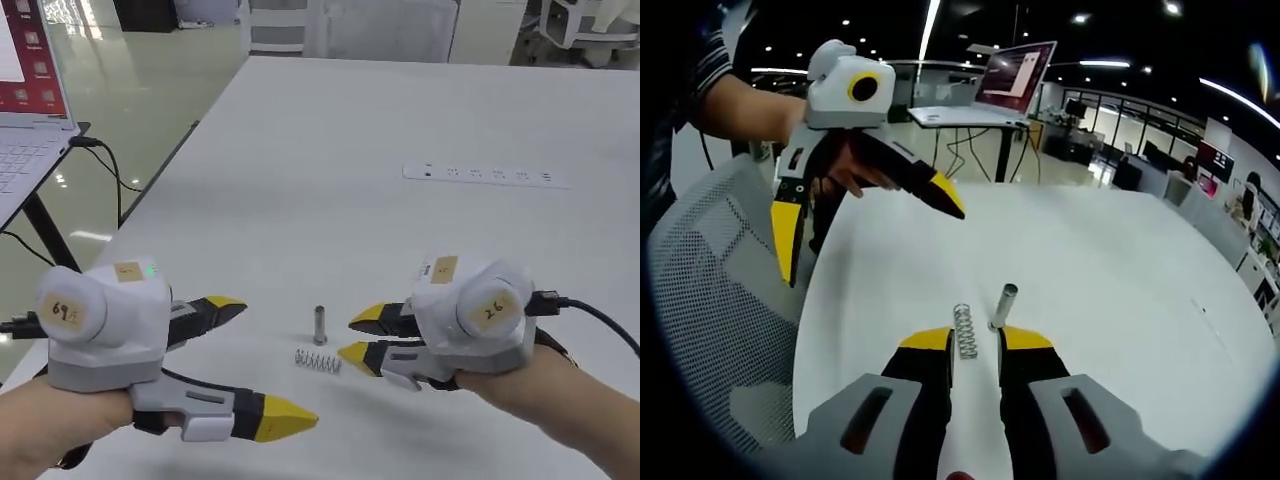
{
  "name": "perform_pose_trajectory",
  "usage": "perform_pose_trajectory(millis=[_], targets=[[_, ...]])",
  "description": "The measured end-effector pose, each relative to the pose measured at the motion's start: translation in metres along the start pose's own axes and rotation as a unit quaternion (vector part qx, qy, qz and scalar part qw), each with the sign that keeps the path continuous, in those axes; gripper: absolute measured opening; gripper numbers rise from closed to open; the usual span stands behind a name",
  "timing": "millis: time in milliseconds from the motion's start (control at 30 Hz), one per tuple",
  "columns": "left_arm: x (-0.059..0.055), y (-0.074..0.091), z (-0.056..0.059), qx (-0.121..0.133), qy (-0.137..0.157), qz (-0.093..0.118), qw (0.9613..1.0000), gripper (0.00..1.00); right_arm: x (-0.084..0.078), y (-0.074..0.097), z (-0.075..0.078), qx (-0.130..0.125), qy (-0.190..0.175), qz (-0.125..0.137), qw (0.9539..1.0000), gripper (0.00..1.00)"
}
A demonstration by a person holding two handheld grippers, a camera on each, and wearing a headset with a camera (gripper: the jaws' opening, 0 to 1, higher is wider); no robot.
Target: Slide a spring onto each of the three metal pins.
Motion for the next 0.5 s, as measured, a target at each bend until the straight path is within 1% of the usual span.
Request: perform_pose_trajectory(millis=[133,267,400,500], targets=[[-0.001,0.0,0.001,-0.001,0.0,-0.001,1.0,0.95,-0.003,-0.007,-0.003,0.005,-0.008,-0.004,1.0,0.15],[-0.001,0.0,0.002,-0.001,0.001,-0.002,1.0,0.94,-0.008,-0.018,-0.005,0.01,-0.008,-0.016,0.9998,0.15],[-0.001,0.0,0.003,-0.002,0.002,-0.002,1.0,0.94,-0.018,-0.029,-0.006,0.012,-0.007,-0.03,0.9995,0.15],[-0.002,0.001,0.002,0.0,0.002,-0.002,1.0,0.94,-0.025,-0.032,-0.007,0.017,-0.007,-0.041,0.999,0.15]])
Point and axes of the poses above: the centre of the closed fingertips' face, and the gripper's own axes: y roughly backward along the fingers, z roughly to its right, x roughly out of its top, the point moved 1 cm from there along y, roughly backward along the fingers, and after that the axes turned 5 degrees about z, right-handed, at the moved point
